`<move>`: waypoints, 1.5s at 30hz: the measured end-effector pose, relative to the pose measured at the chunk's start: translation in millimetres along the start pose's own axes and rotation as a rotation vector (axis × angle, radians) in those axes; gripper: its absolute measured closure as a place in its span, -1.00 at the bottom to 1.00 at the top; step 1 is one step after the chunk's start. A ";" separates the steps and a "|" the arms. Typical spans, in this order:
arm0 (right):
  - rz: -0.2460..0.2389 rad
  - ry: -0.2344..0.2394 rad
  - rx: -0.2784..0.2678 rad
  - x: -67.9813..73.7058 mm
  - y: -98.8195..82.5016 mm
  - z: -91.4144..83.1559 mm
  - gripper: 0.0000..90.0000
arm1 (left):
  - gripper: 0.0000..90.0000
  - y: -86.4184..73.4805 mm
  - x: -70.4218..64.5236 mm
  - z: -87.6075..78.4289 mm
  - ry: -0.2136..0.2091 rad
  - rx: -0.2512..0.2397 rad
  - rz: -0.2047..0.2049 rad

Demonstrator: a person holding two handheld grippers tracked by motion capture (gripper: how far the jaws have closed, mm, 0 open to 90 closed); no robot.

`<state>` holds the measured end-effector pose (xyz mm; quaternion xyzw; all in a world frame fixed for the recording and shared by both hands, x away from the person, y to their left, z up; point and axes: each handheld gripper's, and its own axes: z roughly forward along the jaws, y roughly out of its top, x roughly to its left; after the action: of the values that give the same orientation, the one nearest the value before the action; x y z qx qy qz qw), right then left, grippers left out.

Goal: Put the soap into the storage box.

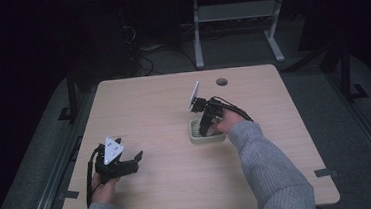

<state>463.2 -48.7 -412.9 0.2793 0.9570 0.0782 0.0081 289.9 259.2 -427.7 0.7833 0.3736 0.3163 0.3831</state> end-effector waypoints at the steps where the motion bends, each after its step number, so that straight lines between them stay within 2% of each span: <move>1: 0.002 0.001 0.001 -0.1 0.0 0.0 -0.48 | -0.67 0.0 -0.2 0.1 -0.001 0.001 0.000; 16: 0.013 0.010 0.033 -0.8 -1.8 1.4 -0.48 | -0.67 -0.2 -0.1 0.6 0.001 -0.001 -0.008; 27: 0.043 0.025 -0.054 -4.5 -11.9 -21.0 -0.48 | -0.67 0.1 -0.5 0.7 0.001 0.000 -0.001; 39: 0.063 0.037 -0.089 -8.3 -28.3 -38.2 -0.47 | -0.67 0.4 -1.9 0.9 0.001 0.007 0.016; 45: 0.071 0.041 -0.097 -10.2 -34.1 -42.5 -0.47 | -0.67 0.2 -1.3 0.7 0.001 0.007 0.011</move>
<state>451.1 -88.7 -376.5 0.3108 0.9415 0.1305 -0.0009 289.8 257.8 -428.2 0.7864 0.3706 0.3177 0.3785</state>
